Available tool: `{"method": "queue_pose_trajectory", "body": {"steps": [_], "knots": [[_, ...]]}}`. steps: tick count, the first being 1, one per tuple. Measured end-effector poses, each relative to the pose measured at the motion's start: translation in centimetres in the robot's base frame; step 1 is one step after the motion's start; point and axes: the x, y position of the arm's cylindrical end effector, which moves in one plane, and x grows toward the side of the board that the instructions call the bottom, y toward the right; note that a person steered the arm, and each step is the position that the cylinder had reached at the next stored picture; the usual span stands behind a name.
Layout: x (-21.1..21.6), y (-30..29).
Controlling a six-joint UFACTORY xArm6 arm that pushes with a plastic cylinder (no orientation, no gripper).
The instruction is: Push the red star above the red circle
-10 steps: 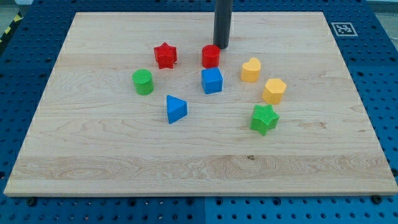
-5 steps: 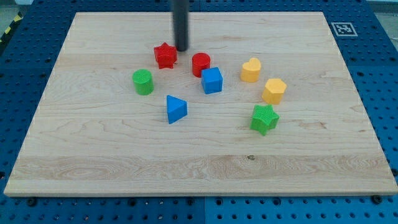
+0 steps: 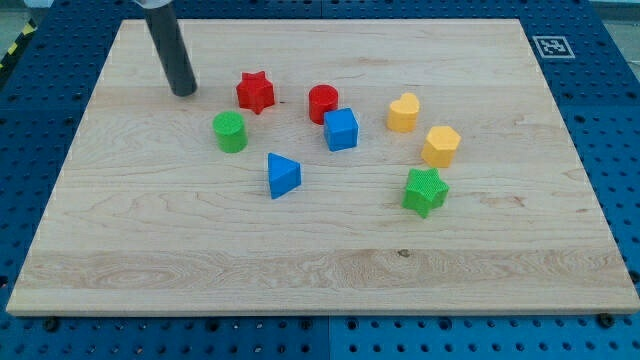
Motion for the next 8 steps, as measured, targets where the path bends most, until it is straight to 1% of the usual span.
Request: {"method": "queue_pose_trajectory", "body": {"steps": [1,3,5,7,8], "knots": [[0.9,3.2],[1.0,8.7],[1.0,9.0],[5.0,9.3],[4.9,10.3]]}}
